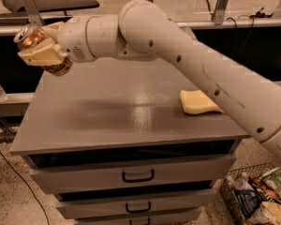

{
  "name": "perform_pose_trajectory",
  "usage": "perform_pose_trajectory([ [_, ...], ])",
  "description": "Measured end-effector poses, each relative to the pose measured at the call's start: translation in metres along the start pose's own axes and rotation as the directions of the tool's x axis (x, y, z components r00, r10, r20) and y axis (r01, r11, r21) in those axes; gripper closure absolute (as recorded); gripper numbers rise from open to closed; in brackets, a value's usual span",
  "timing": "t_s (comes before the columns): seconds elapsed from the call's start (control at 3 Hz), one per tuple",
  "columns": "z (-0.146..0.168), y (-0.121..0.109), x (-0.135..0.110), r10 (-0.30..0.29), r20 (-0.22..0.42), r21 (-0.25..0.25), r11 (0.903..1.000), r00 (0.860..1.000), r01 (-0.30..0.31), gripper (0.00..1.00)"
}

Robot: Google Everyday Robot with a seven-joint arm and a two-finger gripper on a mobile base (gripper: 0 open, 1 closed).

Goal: Place orange can upright

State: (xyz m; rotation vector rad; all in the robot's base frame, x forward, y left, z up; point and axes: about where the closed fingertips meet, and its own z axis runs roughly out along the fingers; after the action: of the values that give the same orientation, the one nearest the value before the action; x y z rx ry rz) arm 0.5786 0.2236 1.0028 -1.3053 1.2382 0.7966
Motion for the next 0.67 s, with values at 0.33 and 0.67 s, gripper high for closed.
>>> perform_pose_trajectory([
  [0.33,0.0146,-0.0020,0.0031,0.001,0.107,-0.008,1.0000,0.994,0.000,1.00],
  [0.67,0.0190,-0.0002,0.0049,-0.002,0.124,-0.016,0.9999,0.992,0.004,1.00],
])
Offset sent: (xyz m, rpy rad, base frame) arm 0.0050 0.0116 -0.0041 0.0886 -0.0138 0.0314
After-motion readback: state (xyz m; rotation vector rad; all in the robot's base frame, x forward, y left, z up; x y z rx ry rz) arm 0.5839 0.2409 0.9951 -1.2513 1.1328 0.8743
